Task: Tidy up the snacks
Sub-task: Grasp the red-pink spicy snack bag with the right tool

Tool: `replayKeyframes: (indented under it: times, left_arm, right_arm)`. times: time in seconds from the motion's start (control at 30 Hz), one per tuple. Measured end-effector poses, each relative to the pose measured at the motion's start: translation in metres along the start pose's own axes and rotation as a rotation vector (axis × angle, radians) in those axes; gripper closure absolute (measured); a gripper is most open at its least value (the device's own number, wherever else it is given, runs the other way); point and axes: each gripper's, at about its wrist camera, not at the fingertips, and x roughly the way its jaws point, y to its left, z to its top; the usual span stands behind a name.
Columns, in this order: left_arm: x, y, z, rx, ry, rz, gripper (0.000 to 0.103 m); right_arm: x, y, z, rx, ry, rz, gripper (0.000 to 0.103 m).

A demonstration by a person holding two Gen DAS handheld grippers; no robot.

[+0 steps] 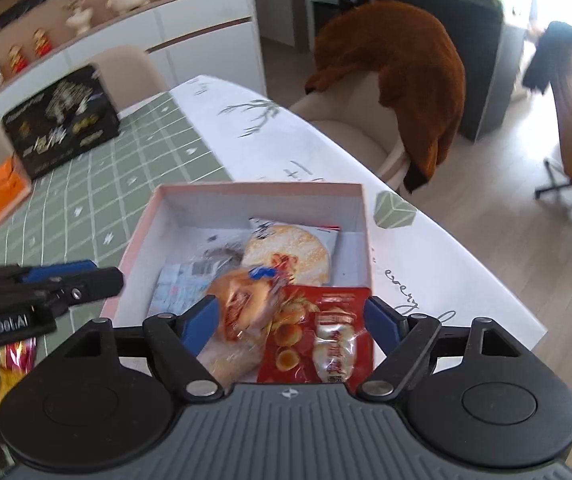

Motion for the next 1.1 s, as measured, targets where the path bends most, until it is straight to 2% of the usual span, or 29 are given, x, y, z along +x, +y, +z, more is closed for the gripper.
replayKeyframes:
  times: [0.17,0.27,0.37,0.5,0.57,0.63,0.73,0.87,1.0,1.1]
  left_arm:
    - [-0.041,0.062,-0.033,-0.073,-0.021,0.099,0.062]
    - [-0.06,0.106,-0.059,-0.153,-0.022,0.15,0.062]
    - [-0.072,0.134,-0.087,-0.201,0.012,0.145,0.063]
    - [-0.086,0.141,-0.117,-0.184,0.036,0.068,0.063]
    - [-0.093,0.138,-0.122,-0.194,0.059,-0.007,0.063]
    - [-0.1,0.137,-0.122,-0.185,0.069,-0.046,0.063]
    - [-0.118,0.148,-0.121,-0.212,0.019,-0.021,0.063]
    - [-0.139,0.168,-0.126,-0.308,-0.053,0.088,0.063]
    - [-0.146,0.167,-0.142,-0.331,-0.031,0.114,0.063]
    - [-0.152,0.164,-0.155,-0.357,-0.023,0.12,0.063]
  right_arm:
    - [-0.033,0.018,-0.015,0.004,0.018,0.074,0.023]
    - [-0.05,0.037,-0.036,0.002,0.023,0.064,0.023]
    - [-0.058,0.062,-0.054,0.006,0.052,0.068,0.023]
    - [-0.055,0.107,-0.064,0.004,0.09,0.1,0.023]
    - [-0.05,0.131,-0.063,-0.003,0.102,0.116,0.023]
    - [-0.043,0.151,-0.065,0.01,0.131,0.133,0.022]
    - [-0.03,0.174,-0.072,0.033,0.178,0.154,0.022]
    - [-0.015,0.206,-0.077,-0.019,0.212,0.147,0.022]
    - [0.005,0.243,-0.061,-0.098,0.228,0.145,0.022]
    - [0.03,0.269,-0.045,-0.105,0.252,0.169,0.022]
